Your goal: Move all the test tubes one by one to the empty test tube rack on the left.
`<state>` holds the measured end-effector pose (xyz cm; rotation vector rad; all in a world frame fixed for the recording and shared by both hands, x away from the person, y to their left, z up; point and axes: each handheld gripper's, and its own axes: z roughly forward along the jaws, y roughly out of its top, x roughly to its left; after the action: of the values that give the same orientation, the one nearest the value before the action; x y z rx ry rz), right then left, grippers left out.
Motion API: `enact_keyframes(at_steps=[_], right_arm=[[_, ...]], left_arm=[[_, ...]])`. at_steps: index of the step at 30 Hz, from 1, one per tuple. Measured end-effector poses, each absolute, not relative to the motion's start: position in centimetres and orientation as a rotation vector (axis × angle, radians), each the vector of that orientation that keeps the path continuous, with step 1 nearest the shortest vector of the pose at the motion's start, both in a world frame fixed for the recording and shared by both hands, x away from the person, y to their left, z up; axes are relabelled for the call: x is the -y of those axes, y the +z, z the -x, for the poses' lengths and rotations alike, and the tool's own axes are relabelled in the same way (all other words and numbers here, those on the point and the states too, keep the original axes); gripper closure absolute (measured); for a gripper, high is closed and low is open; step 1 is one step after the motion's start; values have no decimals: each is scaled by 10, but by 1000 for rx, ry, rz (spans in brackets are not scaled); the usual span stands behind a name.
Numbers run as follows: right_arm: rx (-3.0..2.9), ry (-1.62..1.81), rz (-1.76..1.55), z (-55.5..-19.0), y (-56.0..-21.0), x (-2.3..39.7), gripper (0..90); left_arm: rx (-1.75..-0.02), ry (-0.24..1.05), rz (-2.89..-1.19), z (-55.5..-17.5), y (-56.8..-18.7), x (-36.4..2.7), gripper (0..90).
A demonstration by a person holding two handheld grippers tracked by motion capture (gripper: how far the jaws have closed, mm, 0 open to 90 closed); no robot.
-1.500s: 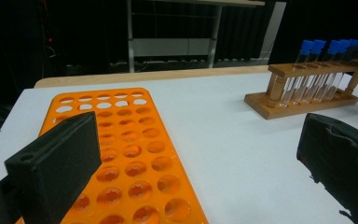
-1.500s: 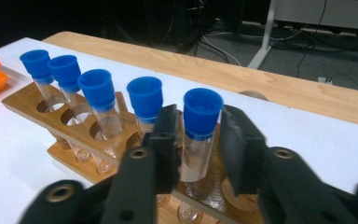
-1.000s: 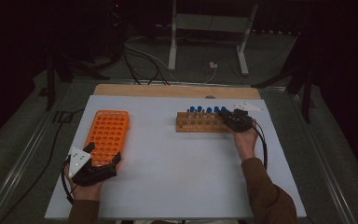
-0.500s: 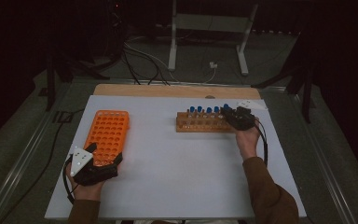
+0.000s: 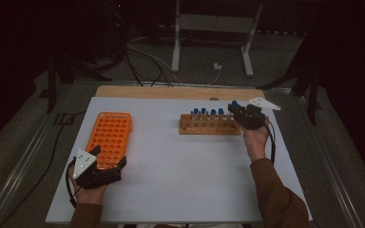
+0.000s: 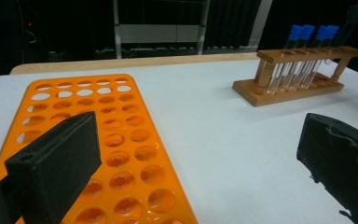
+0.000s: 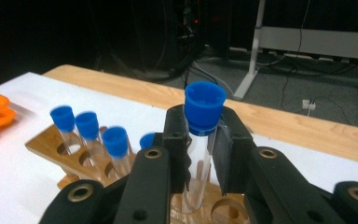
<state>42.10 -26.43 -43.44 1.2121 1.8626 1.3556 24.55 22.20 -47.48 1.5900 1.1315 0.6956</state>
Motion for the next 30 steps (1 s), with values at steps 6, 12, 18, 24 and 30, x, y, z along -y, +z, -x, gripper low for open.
enact_keyframes(at_steps=[6,12,18,24,30], right_arm=[[-1855,1364,-1193,-418,-423,266,766],[-1856,1372,-1166,-415,-413,266,766],[-1874,1384,-1136,-409,-406,264,766],[-1918,1410,-1128,-403,-405,257,766],[-1961,1430,-1113,-398,-403,247,765]], left_arm=[[-1131,684,-1604,-246,-474,-221,4],[-1098,682,-1629,-248,-467,-214,4],[-1041,631,-1639,-256,-455,-204,4],[-998,605,-1651,-265,-450,-196,4],[-972,568,-1638,-279,-442,-182,4]])
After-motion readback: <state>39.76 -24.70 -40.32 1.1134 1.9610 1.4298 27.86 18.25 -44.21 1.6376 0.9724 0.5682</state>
